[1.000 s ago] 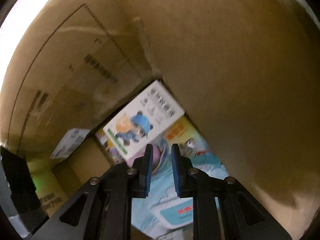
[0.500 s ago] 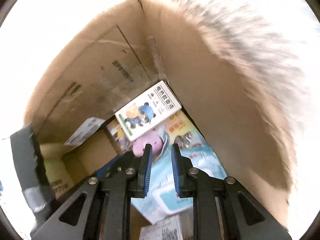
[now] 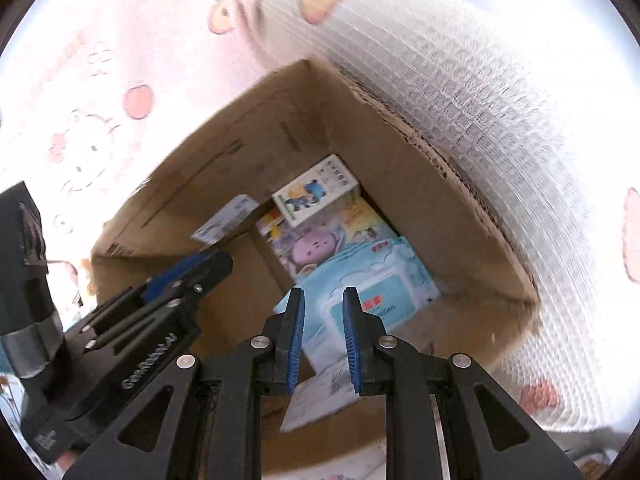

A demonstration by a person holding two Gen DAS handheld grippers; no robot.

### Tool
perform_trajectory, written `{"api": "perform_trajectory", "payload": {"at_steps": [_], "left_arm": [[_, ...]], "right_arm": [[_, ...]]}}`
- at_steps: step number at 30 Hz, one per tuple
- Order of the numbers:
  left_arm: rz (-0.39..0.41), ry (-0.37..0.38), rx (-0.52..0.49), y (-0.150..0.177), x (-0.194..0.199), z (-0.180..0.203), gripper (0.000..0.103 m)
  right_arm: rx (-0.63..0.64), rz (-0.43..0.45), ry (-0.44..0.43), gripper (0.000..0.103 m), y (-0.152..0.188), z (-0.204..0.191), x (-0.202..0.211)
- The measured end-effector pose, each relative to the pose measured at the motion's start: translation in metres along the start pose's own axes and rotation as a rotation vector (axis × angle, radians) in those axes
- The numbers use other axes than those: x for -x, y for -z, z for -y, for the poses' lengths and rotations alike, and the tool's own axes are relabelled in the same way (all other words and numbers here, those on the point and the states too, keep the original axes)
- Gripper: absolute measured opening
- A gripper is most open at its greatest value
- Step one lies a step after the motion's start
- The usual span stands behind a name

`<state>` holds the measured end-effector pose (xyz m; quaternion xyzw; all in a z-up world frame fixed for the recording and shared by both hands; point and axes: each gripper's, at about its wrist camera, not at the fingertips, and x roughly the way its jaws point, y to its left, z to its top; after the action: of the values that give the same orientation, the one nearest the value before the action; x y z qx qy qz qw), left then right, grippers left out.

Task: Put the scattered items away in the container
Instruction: 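Withdraw the right gripper up out of the cardboard box, then move the left gripper over the pile onto the white-green medicine box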

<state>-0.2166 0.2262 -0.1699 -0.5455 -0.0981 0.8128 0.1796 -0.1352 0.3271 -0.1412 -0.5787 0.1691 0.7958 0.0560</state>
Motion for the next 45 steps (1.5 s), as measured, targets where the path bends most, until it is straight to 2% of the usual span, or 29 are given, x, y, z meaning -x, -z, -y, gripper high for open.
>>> {"api": "perform_trajectory", "payload": {"at_steps": [8, 12, 17, 24, 28, 34, 39, 45], "left_arm": [[0.14, 0.019, -0.093, 0.031, 0.074, -0.007, 0.019], [0.199, 0.034, -0.088, 0.039, 0.114, -0.021, 0.019], [0.286, 0.016, -0.155, 0.057, 0.148, -0.033, 0.019], [0.323, -0.002, -0.193, 0.089, 0.179, -0.062, 0.019], [0.332, -0.052, -0.205, 0.119, 0.194, -0.085, 0.02], [0.295, -0.141, -0.135, 0.157, 0.203, -0.13, 0.02], [0.227, -0.209, -0.015, 0.181, 0.205, -0.175, 0.02], [0.207, -0.227, 0.157, 0.196, 0.209, -0.225, 0.02]], "right_arm": [[0.149, 0.046, -0.016, 0.016, 0.036, -0.039, 0.026], [0.175, 0.076, -0.026, 0.016, 0.051, -0.055, 0.029], [0.191, 0.141, -0.037, 0.016, 0.077, -0.072, 0.049], [0.282, 0.254, 0.002, 0.016, 0.121, -0.109, 0.065], [0.338, 0.316, -0.012, 0.016, 0.146, -0.135, 0.065], [0.524, 0.36, -0.011, 0.016, 0.185, -0.185, 0.055], [0.605, 0.313, -0.075, 0.017, 0.208, -0.212, 0.035], [0.733, 0.281, -0.061, 0.017, 0.23, -0.244, 0.012]]}}
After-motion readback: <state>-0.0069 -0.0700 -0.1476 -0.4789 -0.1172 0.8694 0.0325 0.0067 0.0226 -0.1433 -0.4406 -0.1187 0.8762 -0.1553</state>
